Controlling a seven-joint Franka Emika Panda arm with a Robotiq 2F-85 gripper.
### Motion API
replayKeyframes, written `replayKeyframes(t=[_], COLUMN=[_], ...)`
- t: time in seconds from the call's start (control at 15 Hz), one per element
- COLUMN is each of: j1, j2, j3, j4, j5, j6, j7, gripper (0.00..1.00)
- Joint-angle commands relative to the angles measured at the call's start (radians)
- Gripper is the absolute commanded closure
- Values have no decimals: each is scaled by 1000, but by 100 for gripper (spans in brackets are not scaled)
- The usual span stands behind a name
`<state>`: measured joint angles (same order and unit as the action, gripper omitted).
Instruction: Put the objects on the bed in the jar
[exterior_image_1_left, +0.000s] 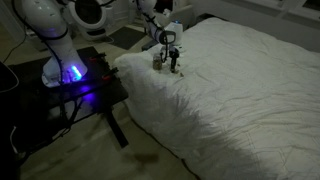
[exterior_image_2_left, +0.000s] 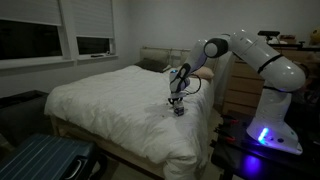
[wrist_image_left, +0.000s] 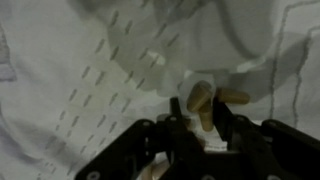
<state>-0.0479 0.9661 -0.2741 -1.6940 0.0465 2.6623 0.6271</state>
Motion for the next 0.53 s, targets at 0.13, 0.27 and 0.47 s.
replayKeyframes(t=[0.13, 0.27, 0.47], j1=[0, 5, 23], j2=[-4, -14, -47], j3=[-2, -6, -21], j4=[24, 23, 11], j5=[30, 26, 16], j6=[-37, -51, -100], j7=[-21, -19, -10], gripper=[100, 100, 99])
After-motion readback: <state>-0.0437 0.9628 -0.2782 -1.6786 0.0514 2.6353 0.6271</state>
